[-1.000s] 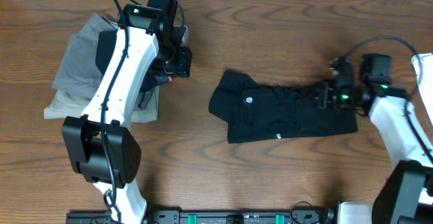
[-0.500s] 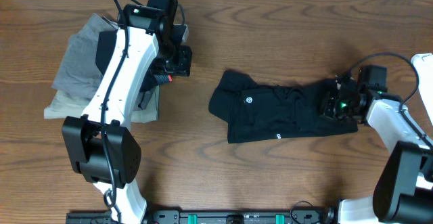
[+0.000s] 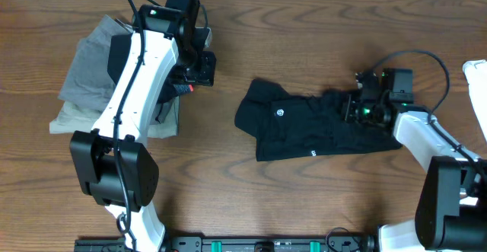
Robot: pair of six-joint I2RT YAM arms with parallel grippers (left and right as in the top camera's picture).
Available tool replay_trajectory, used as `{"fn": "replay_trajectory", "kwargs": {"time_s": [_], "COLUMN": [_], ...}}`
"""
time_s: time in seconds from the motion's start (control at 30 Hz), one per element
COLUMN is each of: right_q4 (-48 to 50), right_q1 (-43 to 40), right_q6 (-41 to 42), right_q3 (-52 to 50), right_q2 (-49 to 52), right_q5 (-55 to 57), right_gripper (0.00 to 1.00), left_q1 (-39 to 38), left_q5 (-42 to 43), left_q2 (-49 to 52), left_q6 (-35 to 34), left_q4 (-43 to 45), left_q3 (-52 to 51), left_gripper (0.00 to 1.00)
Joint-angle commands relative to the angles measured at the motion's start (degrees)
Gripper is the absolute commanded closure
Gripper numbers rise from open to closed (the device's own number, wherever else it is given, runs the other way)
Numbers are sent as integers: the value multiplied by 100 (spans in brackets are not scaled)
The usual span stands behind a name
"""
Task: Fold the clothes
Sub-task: 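Fold the right end leftward over the shirt with the right gripper, then grasp the folded black shirt's left side with the left gripper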
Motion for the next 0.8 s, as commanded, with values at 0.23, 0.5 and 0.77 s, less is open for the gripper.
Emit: {"fn": "replay_trajectory", "kwargs": {"time_s": [0.23,0.5,0.77], "right_q4": [970,973,643], "right_q1": [94,-354,-632], "right_q6": [229,170,116], "right_q3": [24,157,157], "right_q2": [-11,-841,-1825], "right_q5": [-861,-1051,-1043], "right_gripper": [97,62,45], "left_q1": [2,-223,-498], "left_q5": [55,964,2203], "left_q2": [-22,-22,-11], "left_q6": [33,33,-651], "left_q4": [-129,85,2149], "left_q3": [-2,-579,-2559], "left_gripper": [46,37,14]}}
